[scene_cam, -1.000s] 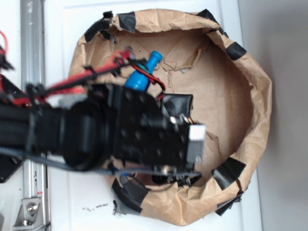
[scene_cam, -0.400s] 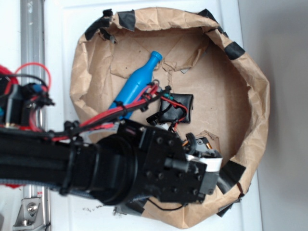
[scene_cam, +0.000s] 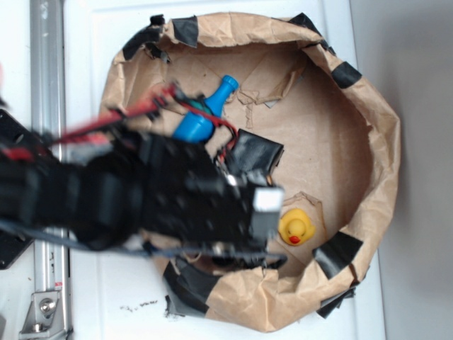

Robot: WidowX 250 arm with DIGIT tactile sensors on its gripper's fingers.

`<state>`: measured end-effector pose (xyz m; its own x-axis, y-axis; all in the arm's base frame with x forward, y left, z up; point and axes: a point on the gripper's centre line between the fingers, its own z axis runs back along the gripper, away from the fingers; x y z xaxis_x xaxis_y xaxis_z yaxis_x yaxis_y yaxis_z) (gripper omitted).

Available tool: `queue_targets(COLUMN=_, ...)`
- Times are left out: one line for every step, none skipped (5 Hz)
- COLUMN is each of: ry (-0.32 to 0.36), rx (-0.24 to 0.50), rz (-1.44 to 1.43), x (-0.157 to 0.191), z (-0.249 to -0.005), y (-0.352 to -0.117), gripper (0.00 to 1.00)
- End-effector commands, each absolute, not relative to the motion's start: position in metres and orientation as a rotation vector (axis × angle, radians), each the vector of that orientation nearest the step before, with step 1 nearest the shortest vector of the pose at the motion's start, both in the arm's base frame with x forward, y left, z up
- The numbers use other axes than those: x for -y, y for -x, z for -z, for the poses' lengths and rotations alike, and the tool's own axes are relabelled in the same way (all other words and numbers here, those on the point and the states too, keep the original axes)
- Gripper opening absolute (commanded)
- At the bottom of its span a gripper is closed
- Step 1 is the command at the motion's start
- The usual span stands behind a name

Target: Grab the yellow duck.

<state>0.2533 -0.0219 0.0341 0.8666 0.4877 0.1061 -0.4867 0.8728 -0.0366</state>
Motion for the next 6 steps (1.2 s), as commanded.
queue_targets(ry=0.082, rx=0.172, rz=-0.535, x=0.011, z=-0.054, y=-0.27, gripper=1.0)
queue_targets(ry=0.105, rx=0.197, rz=-0.513, x=0.026, z=-0.06, y=-0.281, gripper=1.0)
queue_targets(ry=0.111, rx=0.215, rz=-0.514, x=0.029, z=-0.064, y=-0.288, gripper=1.0)
queue_targets(ry=0.12, rx=0.233, rz=-0.545, x=0.022, z=-0.07, y=-0.29, gripper=1.0)
queue_targets(ry=0.139, rx=0.281, rz=-0.563, x=0.01, z=-0.084, y=-0.288, gripper=1.0)
queue_targets(ry=0.118, rx=0.295, rz=-0.544, x=0.007, z=-0.085, y=-0.293, gripper=1.0)
